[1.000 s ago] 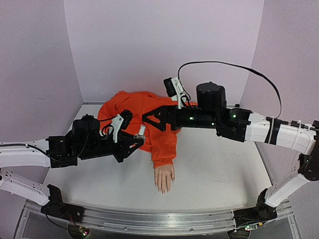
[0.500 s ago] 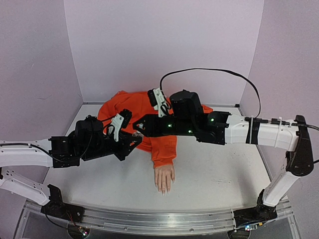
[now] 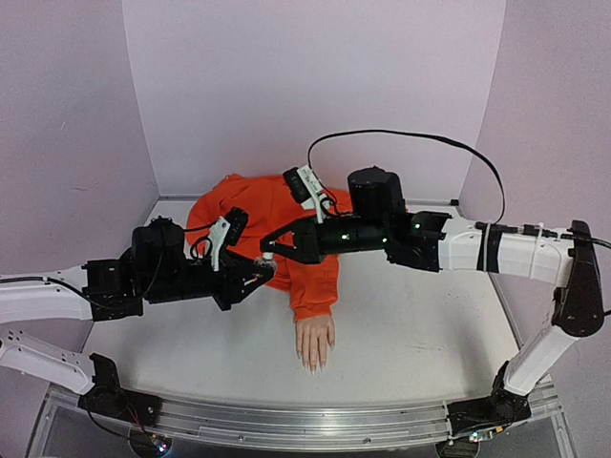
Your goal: Paint the nails
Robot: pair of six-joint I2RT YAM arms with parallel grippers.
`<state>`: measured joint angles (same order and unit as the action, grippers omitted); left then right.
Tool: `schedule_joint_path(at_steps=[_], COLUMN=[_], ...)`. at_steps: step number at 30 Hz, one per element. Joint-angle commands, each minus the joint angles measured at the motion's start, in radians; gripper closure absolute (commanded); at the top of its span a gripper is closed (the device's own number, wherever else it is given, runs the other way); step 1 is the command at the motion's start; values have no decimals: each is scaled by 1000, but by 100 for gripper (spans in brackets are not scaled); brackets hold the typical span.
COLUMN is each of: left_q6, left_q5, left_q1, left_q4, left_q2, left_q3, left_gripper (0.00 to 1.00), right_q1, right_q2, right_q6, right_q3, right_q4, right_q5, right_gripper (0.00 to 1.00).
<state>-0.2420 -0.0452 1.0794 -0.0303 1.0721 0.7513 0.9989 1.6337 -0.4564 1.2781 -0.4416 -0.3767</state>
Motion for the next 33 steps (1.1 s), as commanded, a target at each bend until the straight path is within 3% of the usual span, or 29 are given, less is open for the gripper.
schedule_joint_path(at_steps=[1, 2, 4, 6, 9, 11, 16, 18, 23, 33], left_q6=[51, 64, 75, 84, 93, 95, 125, 139, 146, 145], left_q5=[463, 570, 657, 637, 535, 450, 222, 162, -2, -31], left_q1=[-7, -7, -7, -9, -9, -9, -7, -6, -5, -4], left_q4=[-174, -210, -245, -245, -243, -237, -193, -178, -175, -175], left_q2=[-107, -125, -156, -174, -177, -163, -109, -88, -69, -62], left_q3=[-3, -21, -50, -66, -79, -77, -53, -46, -43, -39], left_gripper=[100, 100, 100, 100, 100, 100, 100, 100, 100, 100], right_q1=[-65, -67, -65, -63, -63, -63, -68, -69, -61, -3], right_q2=[-80, -84, -84, -80, -106, -129, -174, -187, -159, -34], right_q6=[252, 298, 307, 299, 302, 274, 173, 111, -80, -129], right_q3=[-67, -79, -87, -83, -103, -104, -71, -68, -57, 36], right_q4=[-145, -146, -143, -141, -139, -135, -39, 1, 11, 10], right_q5=[-750, -880, -951, -950, -818, -660, -202, -58, -9, 55], right_gripper=[100, 100, 100, 100, 99, 71, 17, 7, 13, 29])
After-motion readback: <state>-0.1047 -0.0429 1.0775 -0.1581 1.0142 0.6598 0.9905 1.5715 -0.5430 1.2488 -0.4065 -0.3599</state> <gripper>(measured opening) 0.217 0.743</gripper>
